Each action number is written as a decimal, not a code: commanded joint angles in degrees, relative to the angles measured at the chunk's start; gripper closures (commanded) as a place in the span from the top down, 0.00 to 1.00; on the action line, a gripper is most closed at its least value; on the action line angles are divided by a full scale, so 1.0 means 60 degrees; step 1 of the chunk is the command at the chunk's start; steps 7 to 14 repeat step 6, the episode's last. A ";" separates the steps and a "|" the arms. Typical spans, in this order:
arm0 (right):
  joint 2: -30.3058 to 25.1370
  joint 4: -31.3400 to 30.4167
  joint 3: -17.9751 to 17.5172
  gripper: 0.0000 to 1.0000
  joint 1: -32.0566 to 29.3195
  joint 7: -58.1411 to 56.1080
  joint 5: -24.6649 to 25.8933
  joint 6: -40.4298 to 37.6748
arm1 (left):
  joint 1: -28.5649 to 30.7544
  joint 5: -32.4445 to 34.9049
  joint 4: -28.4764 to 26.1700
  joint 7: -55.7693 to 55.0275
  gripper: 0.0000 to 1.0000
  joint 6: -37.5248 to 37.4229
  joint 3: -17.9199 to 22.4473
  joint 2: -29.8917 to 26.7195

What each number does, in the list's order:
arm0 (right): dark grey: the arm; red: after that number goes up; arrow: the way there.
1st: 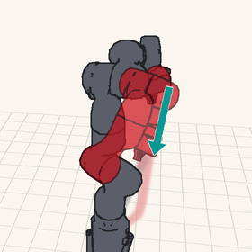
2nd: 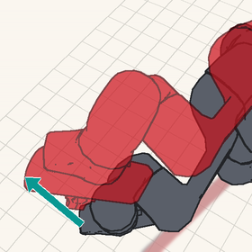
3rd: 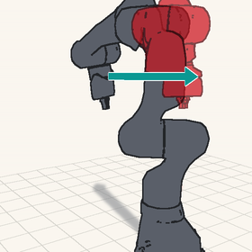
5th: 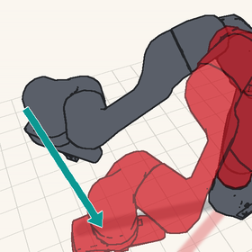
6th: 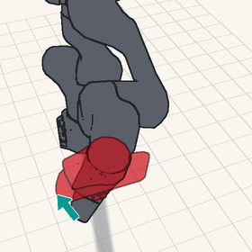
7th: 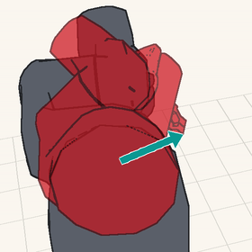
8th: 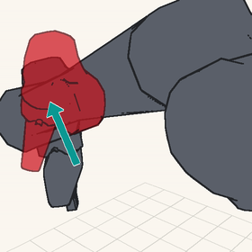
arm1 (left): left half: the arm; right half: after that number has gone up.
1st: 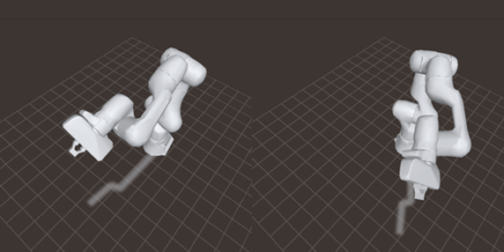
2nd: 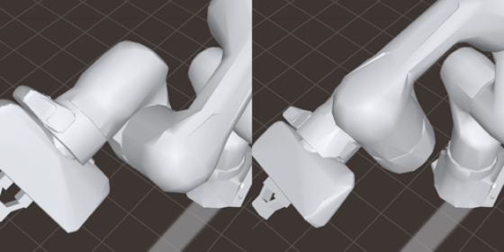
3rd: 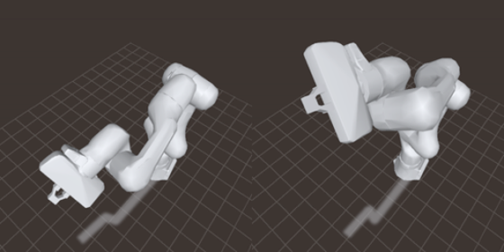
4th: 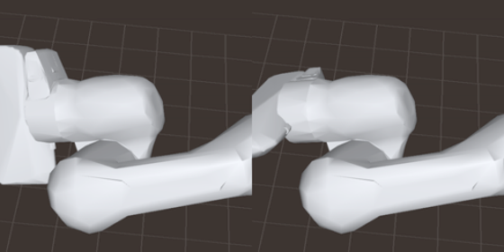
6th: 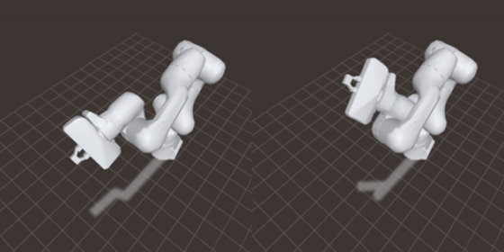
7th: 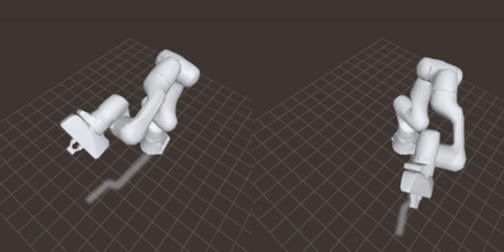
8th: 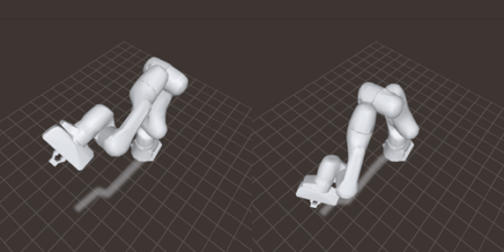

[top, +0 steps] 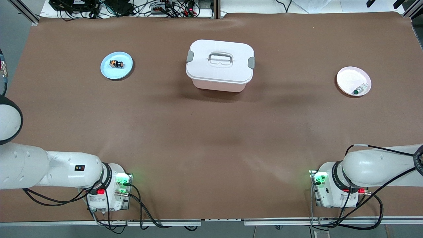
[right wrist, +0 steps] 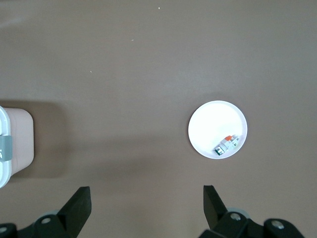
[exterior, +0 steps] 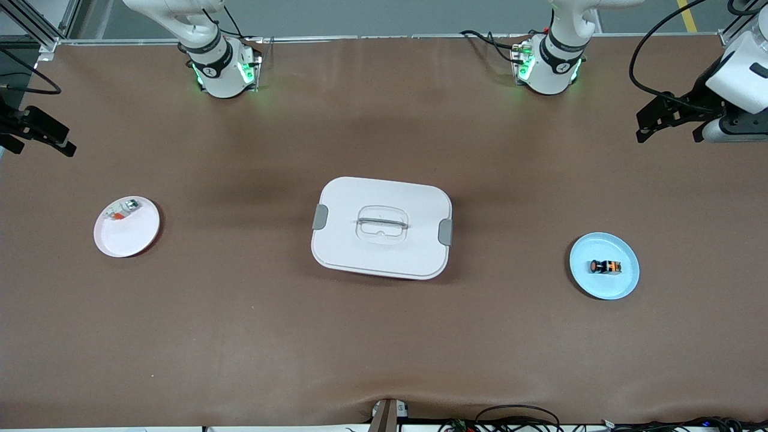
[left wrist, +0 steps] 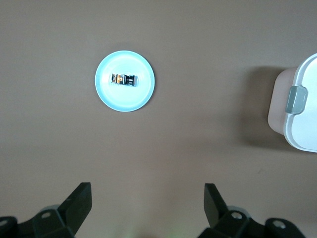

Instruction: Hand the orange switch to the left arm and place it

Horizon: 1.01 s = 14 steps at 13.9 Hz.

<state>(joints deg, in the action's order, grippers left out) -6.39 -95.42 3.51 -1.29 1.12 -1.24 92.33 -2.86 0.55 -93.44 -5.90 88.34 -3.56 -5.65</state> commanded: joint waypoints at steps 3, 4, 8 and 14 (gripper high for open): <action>-0.0269 -0.0239 -0.0058 1.00 -0.0078 0.0282 -0.0204 -0.0037 | 0.0169 0.0040 0.0250 0.0119 1.00 -0.0236 0.0036 0.0106; -0.0269 -0.0239 -0.0058 1.00 -0.0063 0.0253 -0.0204 -0.0037 | 0.0169 0.0040 0.0250 0.0119 1.00 -0.0236 0.0036 0.0106; -0.0254 -0.0239 -0.0044 1.00 -0.0092 0.0136 -0.0204 -0.0095 | 0.0169 0.0040 0.0250 0.0119 1.00 -0.0236 0.0036 0.0106; -0.0254 -0.0239 -0.0044 1.00 -0.0092 0.0136 -0.0204 -0.0095 | 0.0169 0.0040 0.0250 0.0119 1.00 -0.0236 0.0036 0.0106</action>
